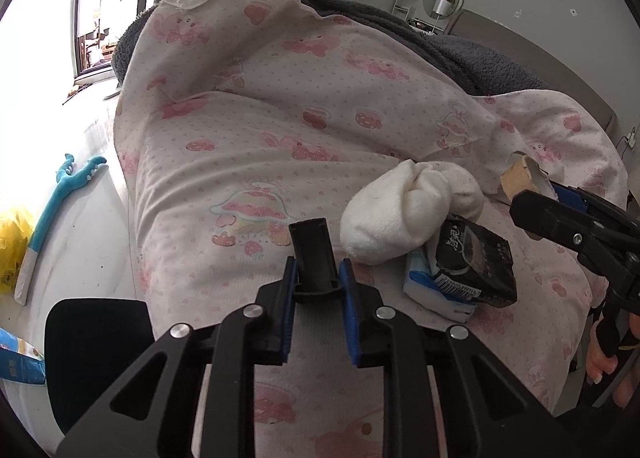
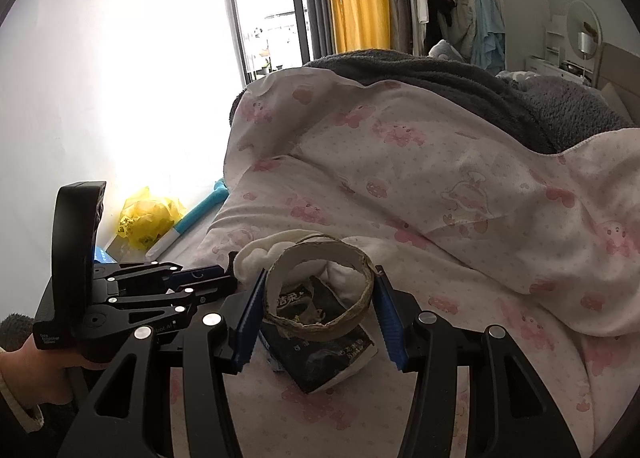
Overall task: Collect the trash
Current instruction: 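Carry the tape roll over the teal bin with the right tool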
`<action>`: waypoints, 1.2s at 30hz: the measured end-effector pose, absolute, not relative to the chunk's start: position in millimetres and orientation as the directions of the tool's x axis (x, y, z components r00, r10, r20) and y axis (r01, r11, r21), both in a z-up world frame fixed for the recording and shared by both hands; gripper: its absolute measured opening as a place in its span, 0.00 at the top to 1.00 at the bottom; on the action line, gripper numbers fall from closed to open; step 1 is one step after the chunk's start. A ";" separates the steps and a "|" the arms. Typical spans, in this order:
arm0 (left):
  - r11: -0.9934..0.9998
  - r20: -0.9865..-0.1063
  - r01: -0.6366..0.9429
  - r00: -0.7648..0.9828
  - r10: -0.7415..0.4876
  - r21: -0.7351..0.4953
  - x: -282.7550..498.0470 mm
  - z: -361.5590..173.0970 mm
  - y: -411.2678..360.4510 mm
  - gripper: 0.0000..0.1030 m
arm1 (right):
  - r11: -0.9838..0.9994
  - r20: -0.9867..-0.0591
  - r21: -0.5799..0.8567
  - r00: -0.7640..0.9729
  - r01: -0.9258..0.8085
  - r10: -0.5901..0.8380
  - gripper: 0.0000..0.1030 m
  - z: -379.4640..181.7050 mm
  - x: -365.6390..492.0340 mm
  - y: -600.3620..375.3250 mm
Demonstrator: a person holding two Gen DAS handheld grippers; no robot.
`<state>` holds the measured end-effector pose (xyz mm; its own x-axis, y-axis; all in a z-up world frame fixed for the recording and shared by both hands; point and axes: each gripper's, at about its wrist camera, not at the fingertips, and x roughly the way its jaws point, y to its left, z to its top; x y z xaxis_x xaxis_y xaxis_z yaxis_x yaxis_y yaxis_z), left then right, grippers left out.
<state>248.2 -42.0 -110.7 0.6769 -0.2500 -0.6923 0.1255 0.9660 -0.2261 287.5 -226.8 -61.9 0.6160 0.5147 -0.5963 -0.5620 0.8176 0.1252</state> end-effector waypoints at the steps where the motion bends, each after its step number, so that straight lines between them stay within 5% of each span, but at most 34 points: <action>1: 0.967 -0.691 0.123 0.680 -0.246 -0.223 247.0 -109.3 -39.6 0.78 | 0.816 -0.595 0.125 0.615 -0.565 0.517 0.49 -61.1 287.4 -223.6; 36: 0.984 -0.837 -0.087 0.541 -0.087 -0.158 203.1 -150.5 116.0 0.78 | 0.657 -0.590 0.153 0.465 -0.738 0.660 0.49 -43.6 257.1 -62.8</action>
